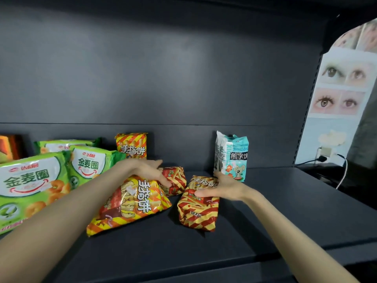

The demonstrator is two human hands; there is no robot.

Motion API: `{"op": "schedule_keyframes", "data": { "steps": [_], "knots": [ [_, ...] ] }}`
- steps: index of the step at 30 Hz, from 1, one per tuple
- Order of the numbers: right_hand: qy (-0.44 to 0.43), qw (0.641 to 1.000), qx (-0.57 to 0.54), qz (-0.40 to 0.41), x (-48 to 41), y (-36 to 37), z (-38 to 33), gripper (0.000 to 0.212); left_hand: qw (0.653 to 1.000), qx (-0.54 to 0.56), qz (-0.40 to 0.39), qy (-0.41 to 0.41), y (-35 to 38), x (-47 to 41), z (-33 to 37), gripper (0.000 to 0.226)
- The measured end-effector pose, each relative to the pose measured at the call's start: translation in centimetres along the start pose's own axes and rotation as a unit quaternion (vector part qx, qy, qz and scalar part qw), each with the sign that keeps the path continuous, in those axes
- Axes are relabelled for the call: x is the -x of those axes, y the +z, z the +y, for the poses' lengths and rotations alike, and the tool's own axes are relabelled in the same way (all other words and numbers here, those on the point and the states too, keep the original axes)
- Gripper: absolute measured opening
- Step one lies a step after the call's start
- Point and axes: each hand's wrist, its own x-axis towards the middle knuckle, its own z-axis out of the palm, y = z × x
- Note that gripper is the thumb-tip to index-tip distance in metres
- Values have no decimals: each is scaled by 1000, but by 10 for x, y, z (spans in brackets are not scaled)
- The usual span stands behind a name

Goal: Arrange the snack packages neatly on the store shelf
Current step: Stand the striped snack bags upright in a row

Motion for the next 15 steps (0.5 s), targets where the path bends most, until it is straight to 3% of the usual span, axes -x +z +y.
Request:
{"op": "schedule_keyframes", "data": {
  "steps": [4, 9, 13, 15],
  "knots": [
    [9, 1000, 18, -8, -3, -3, 0, 116, 999, -3, 35, -19, -6, -2, -6, 102],
    [2, 1000, 26, 3, -6, -2, 0, 143, 994, -37, 102, -8, -6, -6, -1, 86],
    [-31, 999, 15, 16, -6, -3, 1, 102, 994, 43, 85, 50, -4, -2, -3, 64],
    [-44, 999, -28, -7, -4, -4, -1, 99, 993, 44, 88, 67, -4, 1, -2, 56]
  ]
}}
